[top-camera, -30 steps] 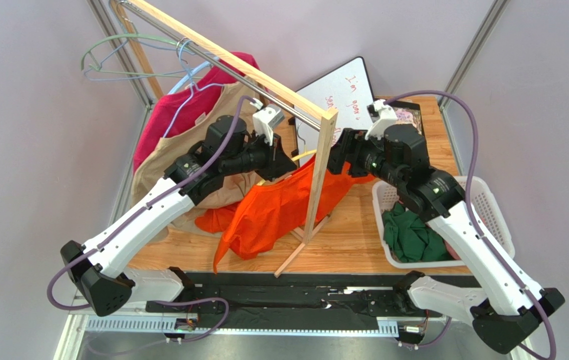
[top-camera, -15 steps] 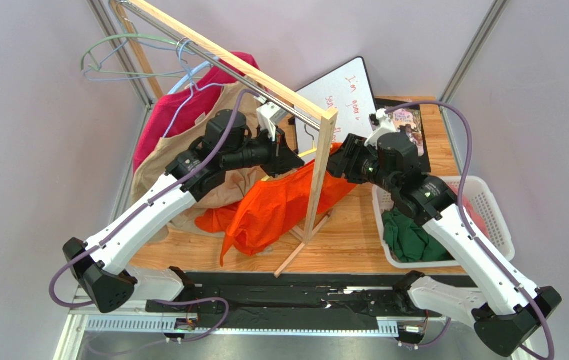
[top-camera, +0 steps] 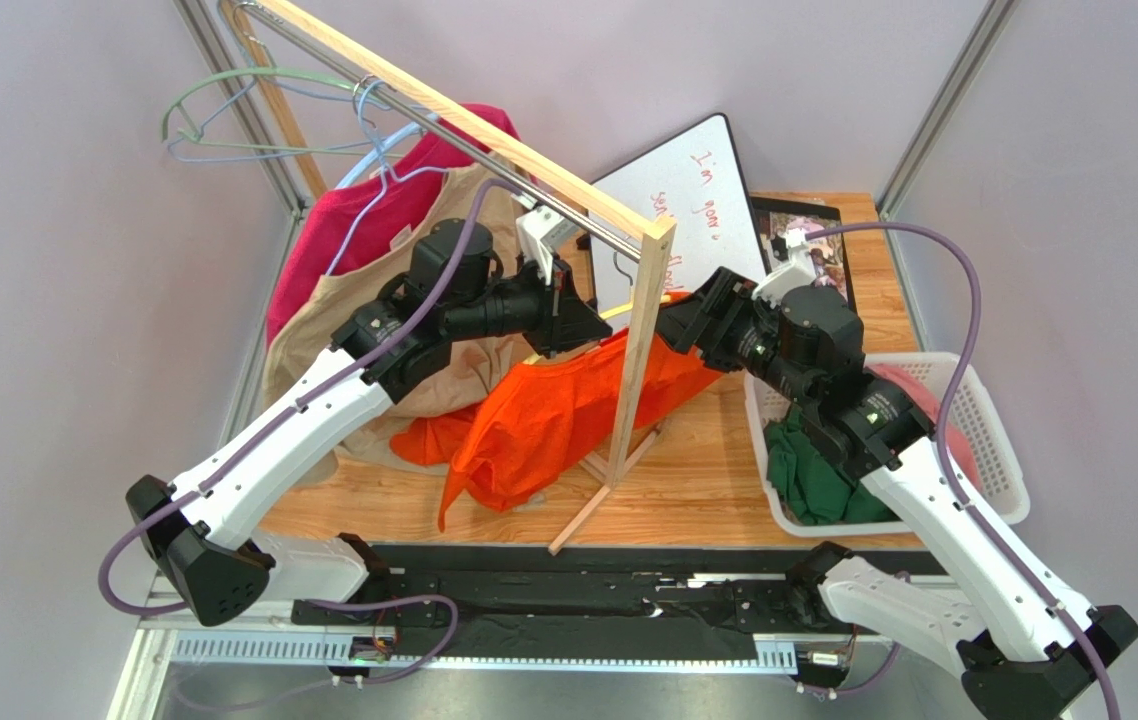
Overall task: Remove the t-shirt from the hanger
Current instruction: Remove the tshirt from the hanger
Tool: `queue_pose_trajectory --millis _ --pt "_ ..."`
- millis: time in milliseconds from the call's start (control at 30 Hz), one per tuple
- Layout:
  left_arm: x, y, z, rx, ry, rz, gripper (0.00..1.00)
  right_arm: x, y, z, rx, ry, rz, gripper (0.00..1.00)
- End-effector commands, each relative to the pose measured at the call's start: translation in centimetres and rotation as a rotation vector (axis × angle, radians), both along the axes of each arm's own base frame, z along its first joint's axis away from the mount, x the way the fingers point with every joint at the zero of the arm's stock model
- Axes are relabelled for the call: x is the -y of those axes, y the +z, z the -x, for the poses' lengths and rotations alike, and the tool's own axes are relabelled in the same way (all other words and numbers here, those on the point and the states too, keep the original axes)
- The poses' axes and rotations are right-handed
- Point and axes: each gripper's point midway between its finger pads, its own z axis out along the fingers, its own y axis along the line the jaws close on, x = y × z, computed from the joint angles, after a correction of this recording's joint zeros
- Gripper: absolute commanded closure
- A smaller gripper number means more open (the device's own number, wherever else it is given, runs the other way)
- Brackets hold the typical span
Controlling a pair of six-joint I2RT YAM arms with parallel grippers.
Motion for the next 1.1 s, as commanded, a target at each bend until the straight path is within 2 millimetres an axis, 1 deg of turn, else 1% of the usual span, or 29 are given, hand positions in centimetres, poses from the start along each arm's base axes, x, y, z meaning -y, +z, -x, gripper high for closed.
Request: queue_pose_trajectory --millis 0,100,133,200,233,267,333,367,400,433,467,500,533,600,633,700,733,767,800,867,900,967,1000,1033,1067 --pt "0.5 3.4 0.8 0.088 -0.065 0.093 1.00 0.5 1.8 -1.0 0.036 -0.075 -0.064 0.33" --pt "0.5 3.6 1.1 0.093 -0.073 0.103 1.00 0.6 1.6 -1.3 0.023 -0.095 -0.074 0.41" --pt "0.4 3.8 1.3 0.095 -0.077 0.108 1.00 0.6 1.5 -1.3 0.020 -0.097 -0.073 0.42" --pt "0.3 3.9 1.6 0.099 -0.087 0.112 1.00 0.7 0.7 -1.3 0.008 -0.105 -0.064 0.47" --pt "0.3 4.1 1.6 0.104 -0.087 0.116 1.00 0.8 0.9 -1.3 0.017 -0.108 -0.072 0.49" --pt "0.2 4.0 1.6 0.103 -0.086 0.114 1.00 0.8 0.5 -1.3 0.015 -0.110 -0.070 0.54" --pt "0.2 4.1 1.6 0.104 -0.086 0.114 1.00 0.6 1.0 -1.1 0.039 -0.091 -0.083 0.67" --pt "0.2 4.0 1.5 0.104 -0.083 0.113 1.00 0.6 1.2 -1.0 0.047 -0.087 -0.084 0.71" --pt "0.3 3.8 1.4 0.100 -0.081 0.110 1.00 0.6 1.4 -1.0 0.053 -0.084 -0.084 0.81" --pt "0.3 3.8 1.4 0.099 -0.080 0.109 1.00 0.6 1.5 -1.0 0.056 -0.079 -0.082 0.86" --pt "0.3 3.7 1.3 0.097 -0.077 0.106 1.00 0.5 1.6 -0.9 0.067 -0.069 -0.070 0.98" --pt "0.4 3.4 1.2 0.092 -0.073 0.101 1.00 0.5 2.0 -0.9 0.078 -0.061 -0.068 1.00" --pt "0.3 3.5 1.0 0.094 -0.063 0.099 1.00 0.2 2.2 -0.6 0.082 -0.036 -0.069 1.00" --pt "0.3 2.9 0.5 0.081 -0.040 0.077 1.00 -0.9 2.9 0.1 0.096 0.033 -0.078 1.00" --pt "0.2 2.6 0.2 0.080 -0.026 0.065 1.00 -1.6 3.8 0.8 0.111 0.087 -0.092 1.00" --pt "0.4 1.9 -0.3 0.064 -0.017 0.039 1.00 -2.9 4.0 1.6 0.118 0.159 -0.077 1.00" --pt "0.5 1.8 -0.4 0.059 -0.020 0.032 1.00 -3.5 5.0 2.2 0.137 0.201 -0.080 1.00" --pt "0.6 1.6 -0.5 0.053 -0.022 0.029 1.00 -4.0 5.3 2.6 0.141 0.227 -0.074 1.00" --pt "0.8 1.3 -0.6 0.044 -0.025 0.024 1.00 -4.8 5.0 2.9 0.134 0.259 -0.059 1.00" --pt "1.1 1.1 -0.7 0.035 -0.033 0.025 1.00 -5.5 5.8 3.4 0.160 0.293 -0.045 1.00" --pt "1.2 0.8 -0.6 0.028 -0.037 0.022 1.00 -6.0 5.6 3.9 0.150 0.317 -0.034 1.00" --pt "1.2 1.0 -0.8 0.032 -0.032 0.024 1.00 -6.0 5.2 3.7 0.129 0.304 -0.012 1.00" --pt "1.1 1.0 -0.8 0.034 -0.028 0.023 1.00 -5.6 4.4 3.7 0.107 0.287 0.014 1.00" --pt "1.1 1.2 -0.8 0.040 -0.026 0.024 1.00 -4.6 4.3 3.2 0.116 0.235 0.036 1.00" --pt "0.9 1.4 -0.8 0.049 -0.023 0.025 1.00 -3.9 3.7 3.0 0.109 0.201 0.057 0.95"
